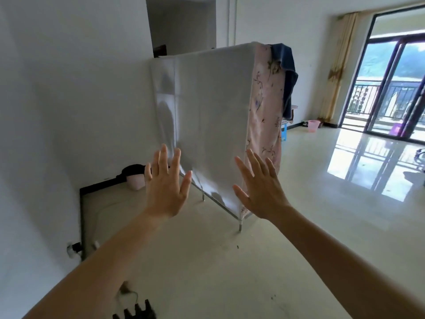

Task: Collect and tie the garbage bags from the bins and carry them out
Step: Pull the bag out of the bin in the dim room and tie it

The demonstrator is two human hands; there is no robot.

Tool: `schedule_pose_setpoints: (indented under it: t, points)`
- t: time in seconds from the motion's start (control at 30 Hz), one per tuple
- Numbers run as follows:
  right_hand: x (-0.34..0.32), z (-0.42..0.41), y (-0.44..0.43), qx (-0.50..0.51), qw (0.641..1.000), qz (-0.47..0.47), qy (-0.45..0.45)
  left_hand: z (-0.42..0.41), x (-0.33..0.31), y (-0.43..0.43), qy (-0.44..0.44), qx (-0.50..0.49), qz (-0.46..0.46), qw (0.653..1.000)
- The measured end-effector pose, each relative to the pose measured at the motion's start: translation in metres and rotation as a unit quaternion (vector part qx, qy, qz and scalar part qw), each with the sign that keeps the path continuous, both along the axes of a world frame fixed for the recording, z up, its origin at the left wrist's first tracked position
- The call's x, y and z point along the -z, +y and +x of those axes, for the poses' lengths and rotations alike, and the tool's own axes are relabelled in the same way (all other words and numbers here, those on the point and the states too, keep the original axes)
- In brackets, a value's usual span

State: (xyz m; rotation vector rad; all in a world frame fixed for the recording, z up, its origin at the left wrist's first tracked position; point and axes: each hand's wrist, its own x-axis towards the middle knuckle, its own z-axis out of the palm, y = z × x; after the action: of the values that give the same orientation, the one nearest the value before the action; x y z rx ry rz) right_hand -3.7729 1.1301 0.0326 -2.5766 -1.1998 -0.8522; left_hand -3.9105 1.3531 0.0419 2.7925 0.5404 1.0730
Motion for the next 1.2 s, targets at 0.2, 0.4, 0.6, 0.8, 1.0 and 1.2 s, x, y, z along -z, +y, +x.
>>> schedule_pose_setpoints:
  t: [0.2,0.4,0.6,0.8,1.0,1.2]
  points:
    - [0.033,0.144,0.089,-0.004,1.000,0.013,0.011,0.135,0.028,0.076,0.011,-0.007,0.000,1.000]
    - [0.025,0.296,0.197,-0.036,0.999,0.004,0.014,0.268,0.017,0.159,0.026,-0.057,0.004,0.998]
    - [0.026,0.405,0.337,-0.085,0.993,0.031,0.077,0.341,0.019,0.269,0.044,-0.127,-0.001,0.991]
    - [0.063,0.478,0.501,-0.153,0.985,-0.024,0.082,0.384,0.059,0.420,0.091,-0.205,-0.009,0.975]
    - [0.078,0.551,0.678,-0.177,0.980,-0.068,0.057,0.449,0.079,0.582,0.085,-0.226,-0.068,0.968]
    - [0.056,0.633,0.815,-0.178,0.979,-0.071,0.072,0.520,0.064,0.729,0.135,-0.221,-0.058,0.964]
